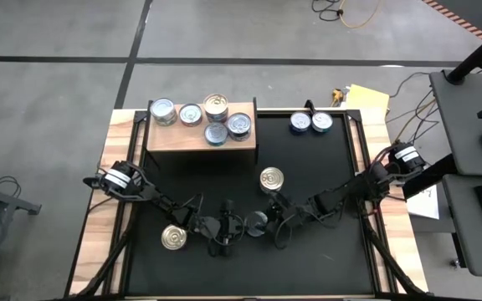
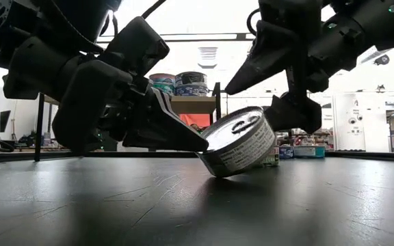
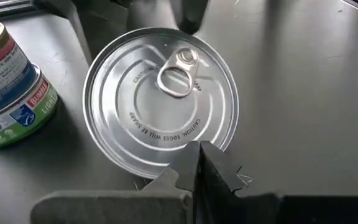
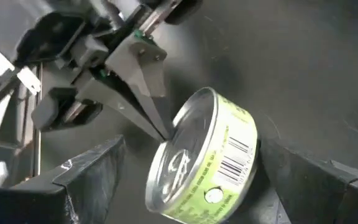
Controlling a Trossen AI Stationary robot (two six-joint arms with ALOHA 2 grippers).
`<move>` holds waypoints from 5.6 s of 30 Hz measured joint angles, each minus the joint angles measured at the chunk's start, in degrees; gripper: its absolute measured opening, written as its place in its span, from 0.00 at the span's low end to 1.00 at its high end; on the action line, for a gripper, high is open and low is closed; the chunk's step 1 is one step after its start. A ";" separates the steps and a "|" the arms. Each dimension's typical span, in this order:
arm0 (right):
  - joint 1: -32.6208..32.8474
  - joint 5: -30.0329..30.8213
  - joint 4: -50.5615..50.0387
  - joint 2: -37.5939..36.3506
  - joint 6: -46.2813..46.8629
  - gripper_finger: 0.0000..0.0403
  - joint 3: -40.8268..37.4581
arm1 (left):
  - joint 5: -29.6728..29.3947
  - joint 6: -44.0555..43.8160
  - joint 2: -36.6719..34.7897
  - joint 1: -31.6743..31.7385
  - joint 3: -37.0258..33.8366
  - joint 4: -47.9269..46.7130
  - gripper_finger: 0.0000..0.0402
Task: Stack canned seafood by type on shelf
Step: Put the green tuna can on the shelf
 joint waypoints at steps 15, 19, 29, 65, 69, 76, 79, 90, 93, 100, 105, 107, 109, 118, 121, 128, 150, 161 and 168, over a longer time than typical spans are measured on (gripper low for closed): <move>-0.23 -0.41 -7.54 -0.02 4.20 0.80 0.32 | -0.32 -0.06 -0.09 0.12 0.07 1.10 0.00; -0.37 -0.32 -8.06 -0.03 4.30 0.78 0.32 | -0.33 -1.44 0.34 0.13 0.14 1.27 0.00; -0.39 -0.30 -13.93 -2.02 8.63 0.83 0.30 | 1.67 -5.84 1.27 0.03 -0.13 1.26 0.00; -0.61 -4.82 -2.45 2.66 3.57 0.32 0.36 | 1.83 -4.38 -0.30 -0.20 -1.04 2.70 0.00; -0.58 -4.25 -8.45 -0.74 2.50 0.32 0.32 | 1.84 -4.04 -3.12 -0.24 -3.00 2.55 0.00; 2.52 0.73 -25.86 -10.44 2.33 0.32 0.30 | 1.81 -3.72 -13.72 -0.31 -10.28 2.92 0.00; 5.47 3.73 -31.37 -14.99 4.36 0.32 0.30 | 1.79 -3.71 -20.01 -0.31 -13.75 3.22 0.00; 12.37 32.09 -24.02 -20.61 -1.84 0.32 0.01 | -0.29 -5.03 -34.94 -0.16 -17.15 3.60 0.01; 11.46 33.47 -15.73 -18.68 -9.97 0.32 -0.01 | -0.28 -5.03 -36.70 -0.18 -15.71 3.46 0.04; 10.39 32.81 3.63 -13.26 -26.44 0.32 -0.01 | -0.32 -6.76 -39.40 -0.18 -11.28 -3.37 0.19; 9.73 31.06 12.63 -9.33 -31.78 0.32 0.00 | -0.30 -10.10 -39.47 -0.17 -7.58 -11.37 0.35; 9.62 29.55 13.73 -8.12 -33.46 0.32 0.36 | -0.29 -11.00 -39.21 -0.15 -5.80 -15.57 0.43; 9.62 29.45 14.67 -6.70 -34.89 0.32 1.11 | -0.30 -11.31 -38.42 -0.13 -4.40 -17.48 0.50; 9.65 27.61 14.69 -2.91 -39.64 0.32 5.43 | 0.73 -4.86 -35.55 -0.20 -3.11 -17.17 0.75; 9.64 25.82 14.20 -2.63 -41.41 0.32 6.85 | 2.45 -4.05 -35.12 -0.20 -3.28 -16.77 0.77; 8.87 23.87 14.28 -1.48 -47.12 0.32 9.79 | 2.78 -3.74 -34.99 -0.20 -2.93 -16.18 0.77; 6.63 18.87 13.92 3.28 -48.18 0.32 14.96 | 6.06 -5.92 -34.99 -0.31 -3.28 -17.03 0.30; 6.63 19.20 13.18 2.62 -49.97 0.72 14.96 | 5.94 -13.05 -34.97 -0.22 -3.34 -17.10 0.30; 7.51 19.33 7.53 -2.15 -50.17 0.84 14.94 | 5.86 -25.23 -38.43 0.60 -3.34 -22.84 0.30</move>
